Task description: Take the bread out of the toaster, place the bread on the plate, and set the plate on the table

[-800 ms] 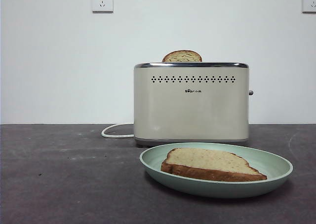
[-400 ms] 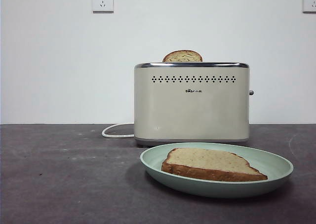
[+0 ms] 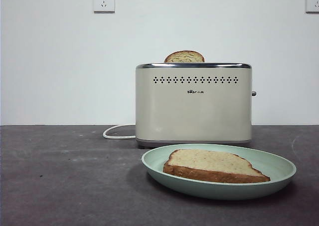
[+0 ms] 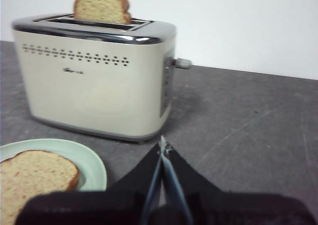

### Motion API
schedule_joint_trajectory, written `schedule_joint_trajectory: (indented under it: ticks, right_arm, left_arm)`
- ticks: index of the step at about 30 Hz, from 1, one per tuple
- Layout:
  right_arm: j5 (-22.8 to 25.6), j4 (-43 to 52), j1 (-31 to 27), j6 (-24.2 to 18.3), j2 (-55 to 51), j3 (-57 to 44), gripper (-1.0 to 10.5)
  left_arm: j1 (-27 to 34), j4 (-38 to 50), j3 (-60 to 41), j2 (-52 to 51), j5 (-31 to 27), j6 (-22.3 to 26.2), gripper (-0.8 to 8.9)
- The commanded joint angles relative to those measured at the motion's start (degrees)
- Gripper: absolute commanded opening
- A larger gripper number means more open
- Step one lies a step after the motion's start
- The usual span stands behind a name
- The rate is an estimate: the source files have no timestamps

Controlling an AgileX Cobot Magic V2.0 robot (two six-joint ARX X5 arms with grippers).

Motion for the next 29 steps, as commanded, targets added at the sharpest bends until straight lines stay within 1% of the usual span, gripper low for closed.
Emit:
schedule_joint_trajectory:
  ticks: [1, 4, 8, 29]
  right_arm:
    - [2.4, 0.8, 0.7, 2.5, -0.5, -1.7, 0.0]
    - [3.5, 0.8, 0.8, 3.5, -0.5, -3.1, 0.0]
    - [3.5, -2.9, 0.8, 3.7, -0.5, -3.2, 0.0]
    - [3.5, -2.9, 0.8, 3.7, -0.5, -3.2, 0.0]
  left_arm:
    - [0.2, 0.3, -0.7, -0.2, -0.2, -0.4, -0.04]
    - [0.2, 0.3, -0.7, -0.2, -0.2, -0.4, -0.04]
    - [0.2, 0.3, -0.7, -0.2, -0.2, -0.4, -0.04]
    - [0.2, 0.2, -0.7, -0.2, -0.2, -0.4, -0.04]
